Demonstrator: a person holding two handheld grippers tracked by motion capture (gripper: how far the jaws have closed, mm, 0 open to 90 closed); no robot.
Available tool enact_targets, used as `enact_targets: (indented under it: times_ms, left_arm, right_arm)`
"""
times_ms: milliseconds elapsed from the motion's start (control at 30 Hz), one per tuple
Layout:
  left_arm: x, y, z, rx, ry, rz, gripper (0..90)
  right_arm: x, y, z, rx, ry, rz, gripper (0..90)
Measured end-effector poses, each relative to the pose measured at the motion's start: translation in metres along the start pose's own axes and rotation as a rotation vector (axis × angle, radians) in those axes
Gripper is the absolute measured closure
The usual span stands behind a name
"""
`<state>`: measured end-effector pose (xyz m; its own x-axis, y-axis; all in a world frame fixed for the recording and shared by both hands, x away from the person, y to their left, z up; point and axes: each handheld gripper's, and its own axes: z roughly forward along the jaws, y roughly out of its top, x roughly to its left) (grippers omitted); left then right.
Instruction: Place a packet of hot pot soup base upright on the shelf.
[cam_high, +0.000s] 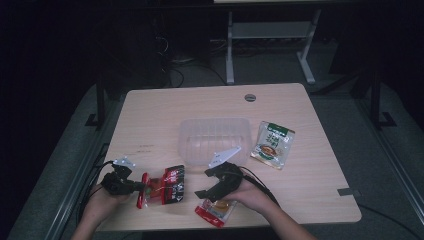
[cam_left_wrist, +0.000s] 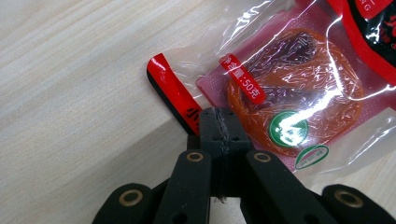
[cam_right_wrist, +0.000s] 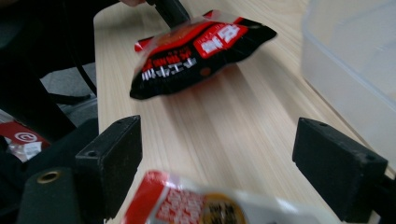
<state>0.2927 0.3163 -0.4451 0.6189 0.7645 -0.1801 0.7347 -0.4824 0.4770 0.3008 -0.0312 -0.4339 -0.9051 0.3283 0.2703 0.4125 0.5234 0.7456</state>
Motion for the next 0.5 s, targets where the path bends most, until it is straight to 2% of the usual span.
enact_targets:
  times_ms: [100, 300, 367, 500]
  left_arm:
    - [-0.001, 0.0, 0.0, -0.001, 0.002, 0.002, 90.0]
    - [-0.001, 0.0, 0.0, 0.0, 0.003, 0.004, 90.0]
    - [-0.001, 0.0, 0.0, 0.011, 0.012, 0.026, 90.0]
    - [-0.001, 0.0, 0.0, 0.01, 0.012, 0.023, 90.0]
  right_arm:
    - [-0.002, 0.004, 0.008, -0.001, 0.022, 0.029, 15.6]
    - [-0.002, 0.01, 0.023, -0.012, 0.04, 0.045, 15.6]
    - [-0.002, 0.012, 0.029, -0.012, 0.049, 0.049, 15.6]
    - [-0.002, 0.015, 0.041, -0.008, 0.06, 0.055, 15.7]
